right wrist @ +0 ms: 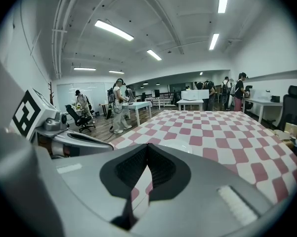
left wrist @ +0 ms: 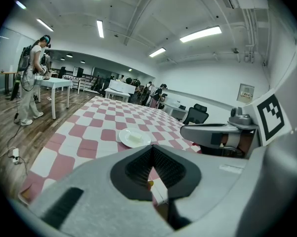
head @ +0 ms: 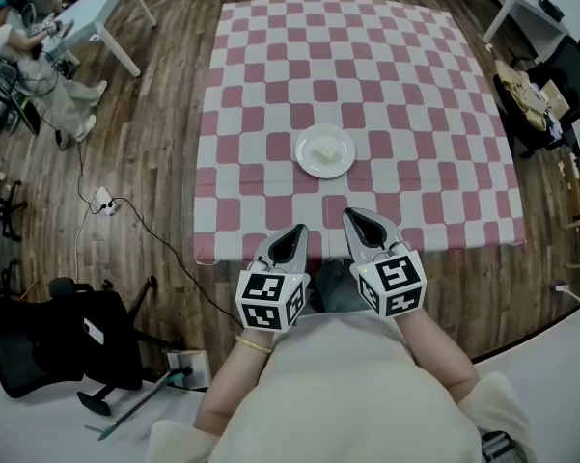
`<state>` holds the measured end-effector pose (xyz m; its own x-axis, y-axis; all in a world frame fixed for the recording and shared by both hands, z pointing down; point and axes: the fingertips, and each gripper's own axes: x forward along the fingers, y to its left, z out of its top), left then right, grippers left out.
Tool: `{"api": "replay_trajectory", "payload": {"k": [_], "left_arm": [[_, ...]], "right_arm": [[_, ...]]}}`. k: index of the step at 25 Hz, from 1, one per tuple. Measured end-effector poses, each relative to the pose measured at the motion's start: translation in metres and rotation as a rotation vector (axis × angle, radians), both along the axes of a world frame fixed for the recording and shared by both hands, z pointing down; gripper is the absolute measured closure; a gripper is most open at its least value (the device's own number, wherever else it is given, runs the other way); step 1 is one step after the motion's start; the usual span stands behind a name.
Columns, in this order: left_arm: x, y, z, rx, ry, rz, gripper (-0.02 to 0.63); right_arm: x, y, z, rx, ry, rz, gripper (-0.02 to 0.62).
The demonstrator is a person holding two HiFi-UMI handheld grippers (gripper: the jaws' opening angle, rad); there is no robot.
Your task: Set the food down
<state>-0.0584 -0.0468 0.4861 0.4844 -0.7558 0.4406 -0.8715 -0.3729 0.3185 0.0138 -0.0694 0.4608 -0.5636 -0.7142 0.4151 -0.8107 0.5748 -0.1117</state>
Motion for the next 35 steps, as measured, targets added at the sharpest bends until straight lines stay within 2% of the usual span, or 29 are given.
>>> {"api": "replay_trajectory", "payload": {"k": [15, 35], "left_arm": [[0.001, 0.019, 0.000, 0.007, -0.001, 0.017, 0.604], [0.004, 0.021, -0.002, 0.014, 0.007, -0.002, 0.604]], "right_arm": [[-0.008, 0.028, -0.001, 0.013, -0.007, -0.017, 0.591], [-0.005, 0.027, -0.003, 0.020, -0.023, -0.015, 0.591]]}}
